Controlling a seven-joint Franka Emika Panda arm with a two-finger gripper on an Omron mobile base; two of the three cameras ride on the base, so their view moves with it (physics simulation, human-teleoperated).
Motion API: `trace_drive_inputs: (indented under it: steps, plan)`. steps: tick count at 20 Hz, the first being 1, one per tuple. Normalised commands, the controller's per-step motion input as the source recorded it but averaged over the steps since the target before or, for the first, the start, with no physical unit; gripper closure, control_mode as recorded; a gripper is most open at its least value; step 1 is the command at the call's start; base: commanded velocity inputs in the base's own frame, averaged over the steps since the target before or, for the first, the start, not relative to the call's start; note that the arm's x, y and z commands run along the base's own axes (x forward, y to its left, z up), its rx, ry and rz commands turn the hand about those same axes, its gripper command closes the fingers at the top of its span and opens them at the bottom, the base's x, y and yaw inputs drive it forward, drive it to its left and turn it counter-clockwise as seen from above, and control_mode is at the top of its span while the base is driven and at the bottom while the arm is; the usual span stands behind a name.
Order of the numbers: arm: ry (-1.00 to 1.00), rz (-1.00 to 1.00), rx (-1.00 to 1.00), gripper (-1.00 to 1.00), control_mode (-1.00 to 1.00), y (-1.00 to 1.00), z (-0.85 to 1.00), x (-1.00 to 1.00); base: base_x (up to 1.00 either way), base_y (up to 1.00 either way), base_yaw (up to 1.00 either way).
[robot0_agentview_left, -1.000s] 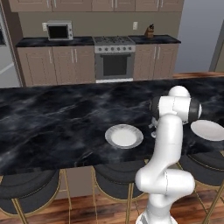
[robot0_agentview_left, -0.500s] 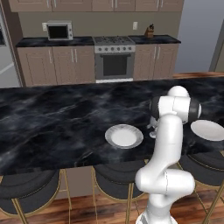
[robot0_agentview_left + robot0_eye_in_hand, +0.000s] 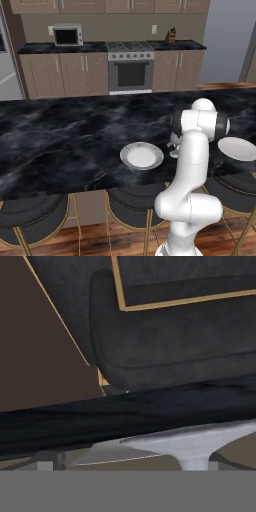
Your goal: Retrieve the wine glasses from the counter and place one next to each plate.
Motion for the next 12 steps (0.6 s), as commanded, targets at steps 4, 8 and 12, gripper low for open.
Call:
trace_drive_inputs:
  steps: [4,8,12]
  plan:
    - [0.00,-0.01,0.00,-1.00,-1.00,-0.21,0.00,0.00,0.00,0.00,0.00]
    - [0.03,-0.02,0.00,-1.00,-1.00,-0.02,0.01,0.00,0.00,0.00,0.00]
    - [0.00,0.13,0.00,-1.00,-1.00,0.06,0.00,-0.19,0.00,0.00,0.00]
